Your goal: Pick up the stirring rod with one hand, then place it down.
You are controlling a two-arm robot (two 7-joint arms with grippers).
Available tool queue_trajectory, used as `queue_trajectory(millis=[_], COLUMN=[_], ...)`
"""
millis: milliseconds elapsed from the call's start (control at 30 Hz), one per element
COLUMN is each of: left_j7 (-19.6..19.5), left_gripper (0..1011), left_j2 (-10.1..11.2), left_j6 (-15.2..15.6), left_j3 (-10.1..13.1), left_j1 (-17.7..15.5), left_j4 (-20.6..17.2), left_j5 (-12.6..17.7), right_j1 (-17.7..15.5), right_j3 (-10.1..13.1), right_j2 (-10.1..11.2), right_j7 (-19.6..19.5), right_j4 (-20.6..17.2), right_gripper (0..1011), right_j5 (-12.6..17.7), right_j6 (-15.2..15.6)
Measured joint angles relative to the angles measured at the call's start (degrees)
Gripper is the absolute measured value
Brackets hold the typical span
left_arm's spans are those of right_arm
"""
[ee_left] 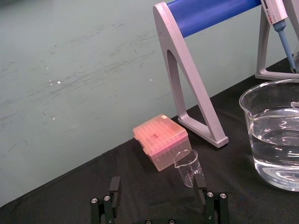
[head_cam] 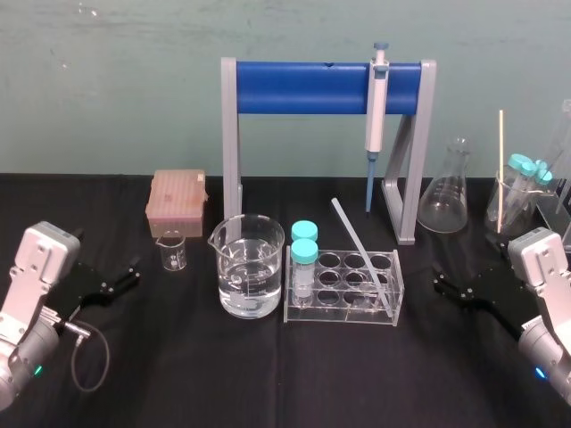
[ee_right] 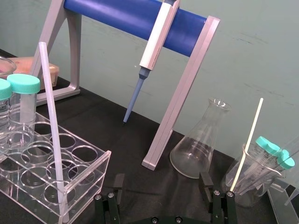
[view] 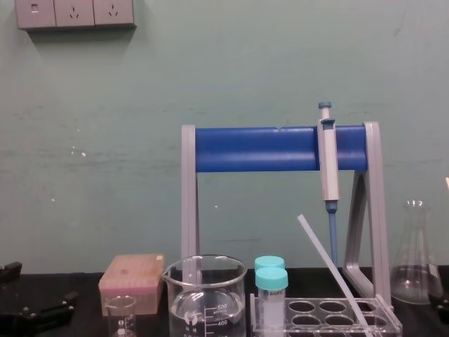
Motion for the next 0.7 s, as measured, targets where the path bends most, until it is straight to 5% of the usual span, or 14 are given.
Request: queue_trajectory(millis=[700], left_j7=[0.0], left_gripper=[1000], left_j2=[0.0], left_j6=[0.0], left_j3=[0.0], left_j1=[0.0], left_j4=[0.0], left_j5=[0.0], right_j1=[0.0], right_j3=[0.0], right_j2=[0.0], right_j7=[0.0], right_j4=[0.0], right_gripper=[1003], right_j5=[0.0], right_j6=[0.0])
